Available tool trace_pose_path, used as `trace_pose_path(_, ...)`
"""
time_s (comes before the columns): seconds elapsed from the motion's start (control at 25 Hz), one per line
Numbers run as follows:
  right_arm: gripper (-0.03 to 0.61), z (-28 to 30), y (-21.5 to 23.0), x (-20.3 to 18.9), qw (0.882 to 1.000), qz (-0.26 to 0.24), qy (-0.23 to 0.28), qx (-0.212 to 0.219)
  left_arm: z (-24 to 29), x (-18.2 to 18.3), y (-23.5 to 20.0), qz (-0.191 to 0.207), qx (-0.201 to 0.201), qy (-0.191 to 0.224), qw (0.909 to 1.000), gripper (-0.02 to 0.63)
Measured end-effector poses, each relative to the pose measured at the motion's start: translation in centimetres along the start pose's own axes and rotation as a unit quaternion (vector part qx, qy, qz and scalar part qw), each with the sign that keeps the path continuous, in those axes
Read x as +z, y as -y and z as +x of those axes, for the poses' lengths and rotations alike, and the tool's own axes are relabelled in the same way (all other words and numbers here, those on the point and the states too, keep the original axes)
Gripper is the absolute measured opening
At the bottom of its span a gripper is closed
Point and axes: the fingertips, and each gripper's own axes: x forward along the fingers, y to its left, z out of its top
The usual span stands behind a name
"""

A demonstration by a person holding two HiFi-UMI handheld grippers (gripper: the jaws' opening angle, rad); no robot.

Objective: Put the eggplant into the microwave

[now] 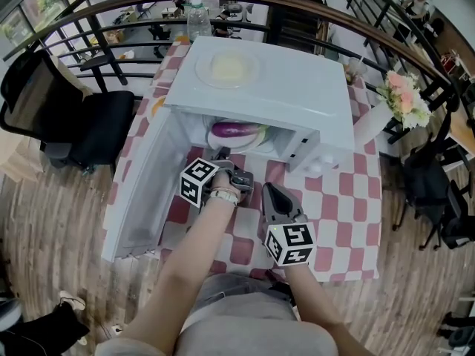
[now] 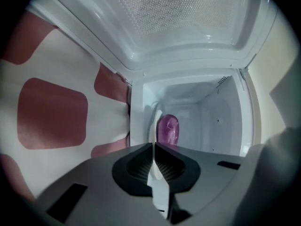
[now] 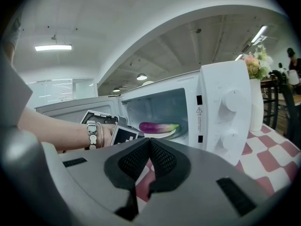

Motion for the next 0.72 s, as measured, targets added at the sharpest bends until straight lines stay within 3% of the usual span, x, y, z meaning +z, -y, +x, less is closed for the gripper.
trace_pose_path(0.52,0.025,1.0,1.4,-0.9,1.0,-0.012,-0.015,-0.012,1.4,0.1,0.2,0.001,0.018,0.004,0.9998,0.015)
trace_pose_path(0.72,0.025,0.8,1.4,-0.9,1.0,-0.004,-0.015,-0.015,0.9,0.3,0.4,0.038,0.064,0.001,0.9972,0.026)
